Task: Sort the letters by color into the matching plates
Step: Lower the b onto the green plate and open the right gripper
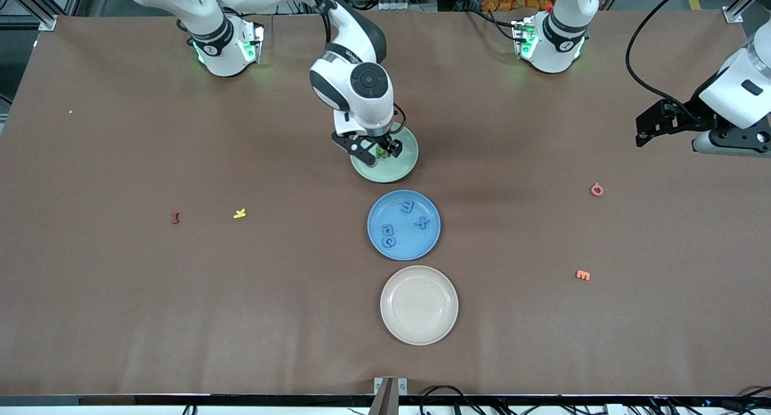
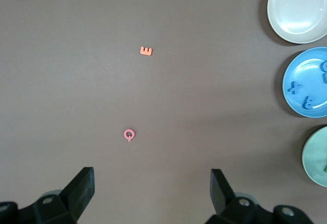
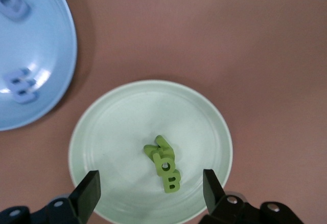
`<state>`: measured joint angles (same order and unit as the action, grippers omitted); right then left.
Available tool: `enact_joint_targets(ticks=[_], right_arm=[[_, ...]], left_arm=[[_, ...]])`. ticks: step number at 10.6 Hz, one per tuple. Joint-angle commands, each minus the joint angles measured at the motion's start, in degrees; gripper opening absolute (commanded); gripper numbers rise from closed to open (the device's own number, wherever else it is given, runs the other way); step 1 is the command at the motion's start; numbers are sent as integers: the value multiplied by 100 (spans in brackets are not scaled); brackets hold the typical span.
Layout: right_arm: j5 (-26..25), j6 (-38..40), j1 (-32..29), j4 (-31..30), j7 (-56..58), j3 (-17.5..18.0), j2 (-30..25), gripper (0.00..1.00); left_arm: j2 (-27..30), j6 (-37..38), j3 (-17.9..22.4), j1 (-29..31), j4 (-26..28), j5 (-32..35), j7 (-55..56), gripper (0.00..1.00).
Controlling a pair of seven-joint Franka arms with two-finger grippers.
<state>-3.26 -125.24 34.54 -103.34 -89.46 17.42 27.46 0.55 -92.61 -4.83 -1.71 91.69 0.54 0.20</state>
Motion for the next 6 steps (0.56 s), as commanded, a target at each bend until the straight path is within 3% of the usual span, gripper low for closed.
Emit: enact_joint_targets(ticks=[1,3,6], right_arm=[[-35,675,-271,-46,-37,60,-819,93],[-35,982,-482,-11,111,69,-1171,100],[219,1186,-982,-11,823,244,-1794,100]], left_arm=[[-46,42,9,13,-108,-142,-134,100],[-46,42,9,22,-108,-142,-134,100],[-46,33,17,22,-108,-142,-134,100]])
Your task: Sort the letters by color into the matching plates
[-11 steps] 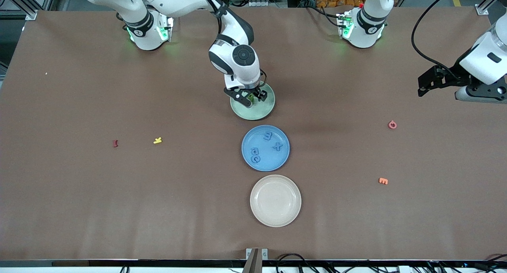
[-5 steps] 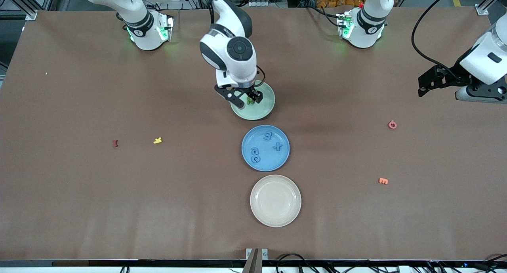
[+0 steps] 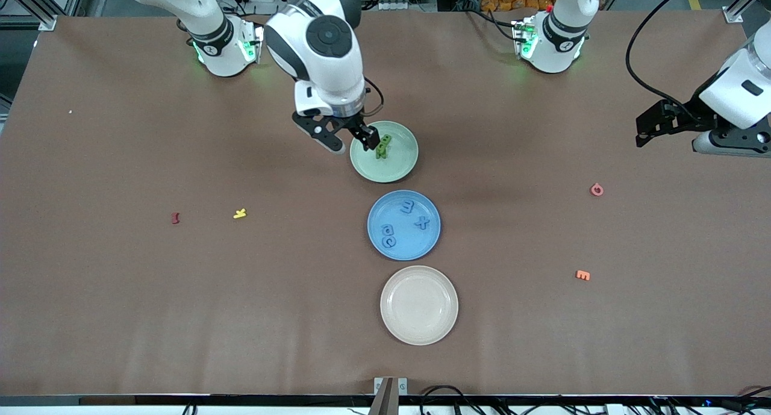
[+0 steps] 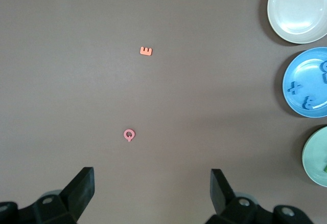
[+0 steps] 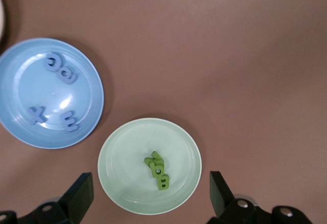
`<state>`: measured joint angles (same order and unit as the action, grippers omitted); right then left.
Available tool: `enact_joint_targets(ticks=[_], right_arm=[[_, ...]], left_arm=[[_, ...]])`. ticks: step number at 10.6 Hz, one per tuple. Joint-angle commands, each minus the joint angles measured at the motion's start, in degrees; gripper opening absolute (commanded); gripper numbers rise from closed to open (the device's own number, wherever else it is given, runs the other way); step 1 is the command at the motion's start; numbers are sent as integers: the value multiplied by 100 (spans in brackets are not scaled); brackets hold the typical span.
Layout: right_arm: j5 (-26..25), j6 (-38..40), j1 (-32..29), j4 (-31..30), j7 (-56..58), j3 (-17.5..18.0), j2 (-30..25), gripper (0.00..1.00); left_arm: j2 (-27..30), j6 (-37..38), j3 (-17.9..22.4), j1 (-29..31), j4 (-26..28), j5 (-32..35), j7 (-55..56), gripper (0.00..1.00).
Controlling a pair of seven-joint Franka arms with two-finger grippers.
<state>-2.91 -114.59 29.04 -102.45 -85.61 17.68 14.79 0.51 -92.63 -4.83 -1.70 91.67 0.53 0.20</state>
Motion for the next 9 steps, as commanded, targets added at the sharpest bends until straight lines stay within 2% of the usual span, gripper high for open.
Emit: enact_joint_targets(ticks=[1,5,9], right_arm=[[203,200,-547,-100,527,227,-721,100],[229,823,-1416,48,1957,227,-1443,100],[317,1597,-2190,734,3319,175,-1558,100]], left_arm=[[-42,34,8,20,-106,-141,-134,100],[-51,25,17,20,-106,-141,-134,100],[-51,25,17,20,-106,-133,-143,100]])
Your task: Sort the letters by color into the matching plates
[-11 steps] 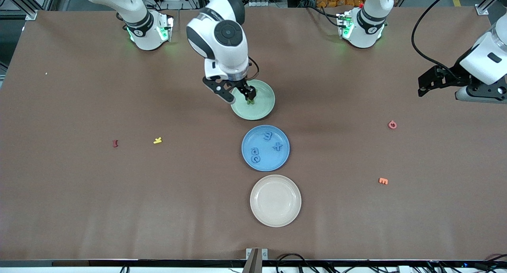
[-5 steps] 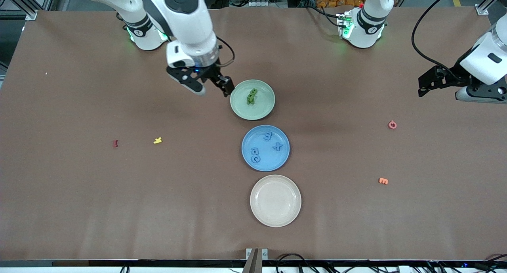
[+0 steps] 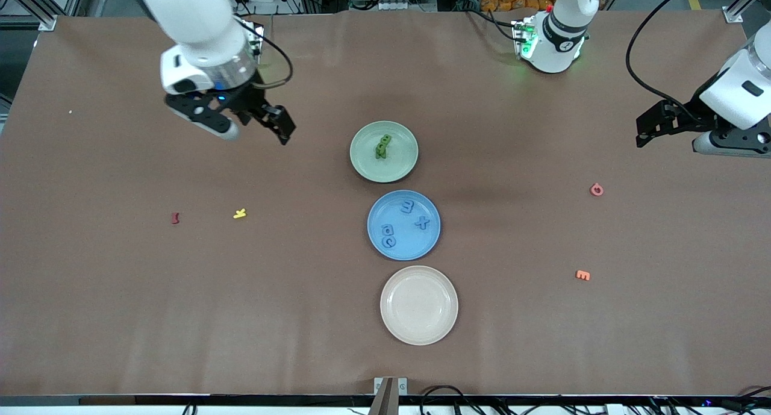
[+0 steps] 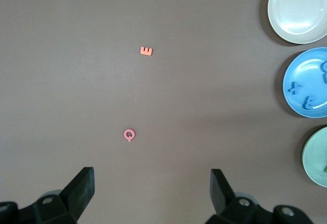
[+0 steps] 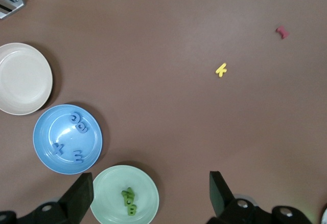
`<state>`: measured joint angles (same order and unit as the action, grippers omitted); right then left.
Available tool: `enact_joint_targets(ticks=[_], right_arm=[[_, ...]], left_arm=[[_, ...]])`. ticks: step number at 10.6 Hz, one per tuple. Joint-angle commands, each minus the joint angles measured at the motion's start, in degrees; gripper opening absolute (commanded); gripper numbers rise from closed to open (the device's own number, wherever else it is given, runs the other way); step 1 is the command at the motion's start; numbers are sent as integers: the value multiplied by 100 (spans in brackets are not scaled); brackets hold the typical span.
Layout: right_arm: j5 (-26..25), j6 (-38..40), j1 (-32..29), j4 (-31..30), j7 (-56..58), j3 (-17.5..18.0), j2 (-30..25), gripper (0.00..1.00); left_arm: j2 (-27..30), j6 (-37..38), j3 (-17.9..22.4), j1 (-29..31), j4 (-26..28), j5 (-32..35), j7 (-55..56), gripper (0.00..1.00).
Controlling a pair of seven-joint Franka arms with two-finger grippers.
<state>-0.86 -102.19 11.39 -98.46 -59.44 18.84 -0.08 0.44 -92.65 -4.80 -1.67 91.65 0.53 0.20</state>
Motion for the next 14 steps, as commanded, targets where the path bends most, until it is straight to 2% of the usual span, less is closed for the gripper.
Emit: enact_joint_targets(ticks=[1,4,7,9,12,13,14], right_arm=[[156,401,-645,362,1097,58,-185,100],[288,647,-1287,363,2608,-11,-484,100],[262,718,-1569,380,3481,-117,-476,100],[279,718,-1552,468,3947,-433,-458,100],[271,1034,-1508,775,4536,-714,-423,100],[271,1043,-1395,776,4738,-941,-423,100],[271,1043,-1072,776,4966,-1353,-414,100]], left_arm=[[-44,28,14,9,-112,-132,-134,100],[-53,19,5,-44,-121,-123,-126,100],[-44,19,-4,-53,-121,-123,-90,100],[-44,19,-4,-35,-121,-123,-108,100],[-53,10,-4,9,-121,-123,-125,100],[-53,1,5,9,-121,-123,-125,100],[-53,1,5,0,-121,-123,-125,100]])
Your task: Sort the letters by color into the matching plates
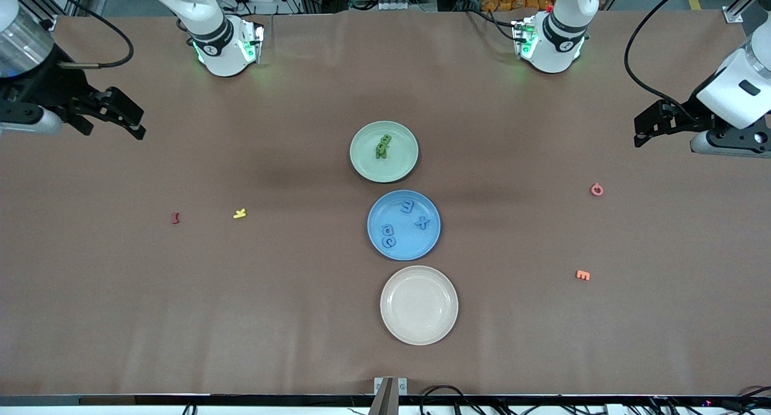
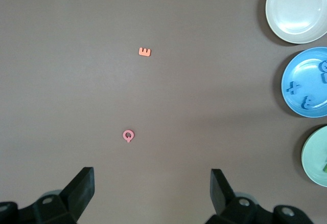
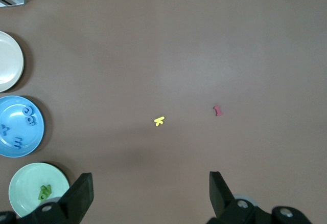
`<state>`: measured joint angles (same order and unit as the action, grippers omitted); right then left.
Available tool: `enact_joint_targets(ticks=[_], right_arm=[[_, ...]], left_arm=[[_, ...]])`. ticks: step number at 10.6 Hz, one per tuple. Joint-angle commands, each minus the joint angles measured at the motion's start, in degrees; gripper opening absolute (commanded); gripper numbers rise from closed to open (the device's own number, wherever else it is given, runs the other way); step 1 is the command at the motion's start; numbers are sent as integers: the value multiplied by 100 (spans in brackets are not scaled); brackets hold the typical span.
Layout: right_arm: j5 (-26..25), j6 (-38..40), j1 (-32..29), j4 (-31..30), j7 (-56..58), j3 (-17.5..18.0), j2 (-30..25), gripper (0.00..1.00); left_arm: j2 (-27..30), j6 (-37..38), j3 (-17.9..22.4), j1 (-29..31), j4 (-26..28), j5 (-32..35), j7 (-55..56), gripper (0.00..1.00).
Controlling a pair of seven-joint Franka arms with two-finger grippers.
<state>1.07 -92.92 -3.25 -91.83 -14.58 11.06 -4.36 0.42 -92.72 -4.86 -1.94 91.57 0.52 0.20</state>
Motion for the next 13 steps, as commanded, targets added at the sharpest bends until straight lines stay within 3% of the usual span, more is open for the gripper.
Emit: enact_joint_targets(ticks=[1,10,13], right_arm=[[78,116,613,113,621,-875,32,100],[25,125,659,60,992,-922,49,100],[69,484,659,69,1386,-878,32,100]], left_arm=[[-50,8,3,27,-113,-122,-125,100],[-42,8,3,-8,-113,-105,-125,100],[-42,8,3,-16,-113,-114,-125,100]])
